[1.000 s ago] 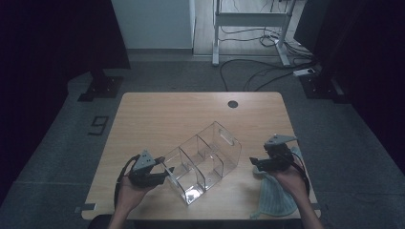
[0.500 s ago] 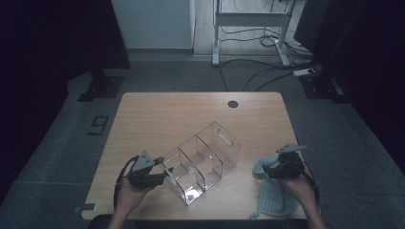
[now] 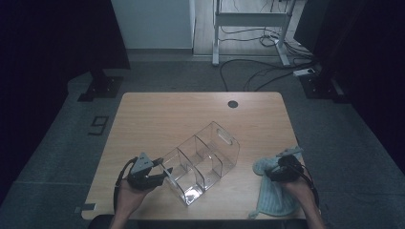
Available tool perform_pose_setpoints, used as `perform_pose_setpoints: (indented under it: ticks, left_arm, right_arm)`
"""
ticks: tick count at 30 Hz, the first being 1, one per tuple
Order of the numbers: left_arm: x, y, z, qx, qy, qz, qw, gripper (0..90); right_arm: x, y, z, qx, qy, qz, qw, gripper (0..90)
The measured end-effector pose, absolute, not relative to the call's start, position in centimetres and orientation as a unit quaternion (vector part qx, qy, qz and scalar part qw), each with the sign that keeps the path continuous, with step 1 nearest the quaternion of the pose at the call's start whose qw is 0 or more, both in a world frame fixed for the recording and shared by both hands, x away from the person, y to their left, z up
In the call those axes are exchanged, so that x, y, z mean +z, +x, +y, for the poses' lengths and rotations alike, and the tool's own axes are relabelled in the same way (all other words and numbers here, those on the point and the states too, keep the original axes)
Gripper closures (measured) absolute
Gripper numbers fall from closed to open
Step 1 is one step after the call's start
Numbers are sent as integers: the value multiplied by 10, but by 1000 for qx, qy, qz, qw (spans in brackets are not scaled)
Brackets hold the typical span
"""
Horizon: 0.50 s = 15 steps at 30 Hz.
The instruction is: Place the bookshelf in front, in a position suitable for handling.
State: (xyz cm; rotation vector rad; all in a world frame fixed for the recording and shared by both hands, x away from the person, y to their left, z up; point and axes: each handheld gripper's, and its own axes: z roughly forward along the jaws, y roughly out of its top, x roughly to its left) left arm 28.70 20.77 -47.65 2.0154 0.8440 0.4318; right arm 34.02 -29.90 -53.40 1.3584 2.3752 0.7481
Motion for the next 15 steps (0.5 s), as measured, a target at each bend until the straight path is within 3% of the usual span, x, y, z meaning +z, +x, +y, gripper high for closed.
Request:
perform_pose_setpoints:
  ticks: [3, 7, 9, 15]
  left_arm:
    - [-476, 286, 207, 175, 812, 342, 440, 450]
    - [-476, 286, 207, 175, 812, 343, 439, 450]
    - [-476, 285, 206, 175, 812, 343, 439, 450]
    - [-476, 284, 206, 175, 811, 343, 440, 451]
  right_arm:
    - [-533, 340, -300, 261, 482, 824, 141, 292]
    - [-529, 338, -299, 259, 476, 830, 128, 507]
    - [-528, 336, -298, 260, 474, 832, 126, 574]
    - [-524, 330, -295, 257, 470, 832, 141, 594]
